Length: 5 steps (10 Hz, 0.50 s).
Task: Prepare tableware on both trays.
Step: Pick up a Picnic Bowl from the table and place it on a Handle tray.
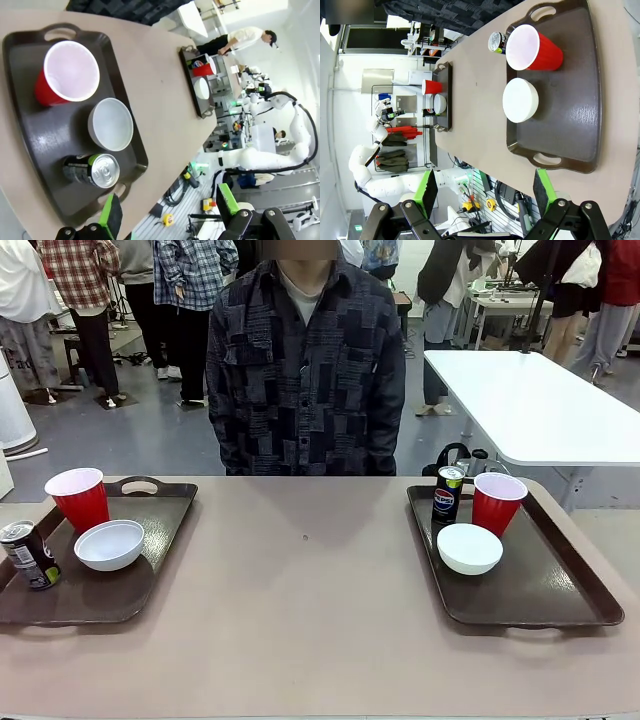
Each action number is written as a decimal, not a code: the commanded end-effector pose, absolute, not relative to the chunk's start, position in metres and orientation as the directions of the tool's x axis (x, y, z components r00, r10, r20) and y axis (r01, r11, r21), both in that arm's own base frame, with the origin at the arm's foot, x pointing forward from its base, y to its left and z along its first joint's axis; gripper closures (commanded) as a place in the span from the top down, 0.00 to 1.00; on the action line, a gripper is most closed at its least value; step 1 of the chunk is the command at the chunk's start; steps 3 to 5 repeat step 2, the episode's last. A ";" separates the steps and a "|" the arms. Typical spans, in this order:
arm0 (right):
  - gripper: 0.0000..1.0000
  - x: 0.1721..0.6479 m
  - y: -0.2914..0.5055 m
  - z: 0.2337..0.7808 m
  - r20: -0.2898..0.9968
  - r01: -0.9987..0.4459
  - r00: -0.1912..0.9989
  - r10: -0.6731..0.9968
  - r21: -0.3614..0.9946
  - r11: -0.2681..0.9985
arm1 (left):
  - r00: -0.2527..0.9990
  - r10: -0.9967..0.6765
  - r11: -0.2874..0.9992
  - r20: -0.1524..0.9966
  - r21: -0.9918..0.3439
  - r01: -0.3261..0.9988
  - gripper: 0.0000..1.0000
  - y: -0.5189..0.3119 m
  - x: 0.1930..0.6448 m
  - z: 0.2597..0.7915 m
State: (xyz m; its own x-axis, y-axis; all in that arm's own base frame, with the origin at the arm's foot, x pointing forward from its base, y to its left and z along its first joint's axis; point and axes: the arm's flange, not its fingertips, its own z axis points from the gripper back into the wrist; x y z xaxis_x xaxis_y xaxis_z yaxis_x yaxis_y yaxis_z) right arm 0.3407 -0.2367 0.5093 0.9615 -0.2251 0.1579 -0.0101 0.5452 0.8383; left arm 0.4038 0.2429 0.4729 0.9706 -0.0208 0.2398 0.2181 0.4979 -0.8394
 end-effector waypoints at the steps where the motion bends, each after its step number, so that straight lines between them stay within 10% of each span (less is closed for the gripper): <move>1: 1.00 0.340 -0.234 0.511 0.147 0.001 0.960 -0.237 0.848 0.530 | 0.974 -0.011 0.496 0.226 -0.845 0.202 1.00 0.243 0.403 0.475; 5: 1.00 0.340 -0.234 0.511 0.147 0.001 0.960 -0.237 0.848 0.530 | 0.974 -0.011 0.496 0.226 -0.845 0.202 1.00 0.243 0.403 0.475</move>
